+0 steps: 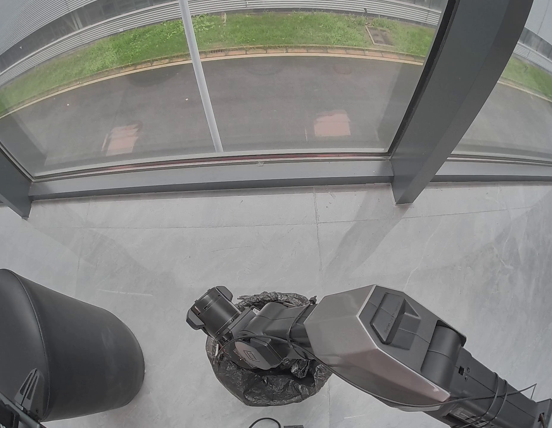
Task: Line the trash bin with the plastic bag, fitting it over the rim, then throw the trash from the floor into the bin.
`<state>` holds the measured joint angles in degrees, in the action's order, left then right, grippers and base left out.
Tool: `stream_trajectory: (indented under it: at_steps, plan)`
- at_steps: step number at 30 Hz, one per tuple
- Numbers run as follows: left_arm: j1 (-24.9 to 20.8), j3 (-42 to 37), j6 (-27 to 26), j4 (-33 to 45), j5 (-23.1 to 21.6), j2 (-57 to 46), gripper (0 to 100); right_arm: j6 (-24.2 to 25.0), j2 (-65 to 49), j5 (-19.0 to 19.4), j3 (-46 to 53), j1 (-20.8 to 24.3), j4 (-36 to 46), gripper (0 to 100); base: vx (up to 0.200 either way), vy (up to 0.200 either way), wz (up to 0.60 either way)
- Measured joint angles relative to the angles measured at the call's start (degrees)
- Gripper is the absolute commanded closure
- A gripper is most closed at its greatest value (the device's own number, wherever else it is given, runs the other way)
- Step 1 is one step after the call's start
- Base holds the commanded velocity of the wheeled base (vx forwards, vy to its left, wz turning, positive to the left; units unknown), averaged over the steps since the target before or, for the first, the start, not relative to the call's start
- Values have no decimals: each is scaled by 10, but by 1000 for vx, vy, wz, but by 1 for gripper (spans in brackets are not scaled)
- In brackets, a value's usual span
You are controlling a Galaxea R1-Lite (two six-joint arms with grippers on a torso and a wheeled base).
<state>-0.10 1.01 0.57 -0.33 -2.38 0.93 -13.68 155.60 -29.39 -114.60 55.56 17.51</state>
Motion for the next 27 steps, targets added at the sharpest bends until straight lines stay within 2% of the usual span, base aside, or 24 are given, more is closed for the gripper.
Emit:
stream_trajectory:
  at_steps: [9,27]
  plan:
    - [0,0,0,0,0,0,100,-19,19,-4,0,-12,-6,100,0,0,0]
    - [0,0,0,0,0,0,100,-23,52,-17,0,-35,-9,100,0,0,0]
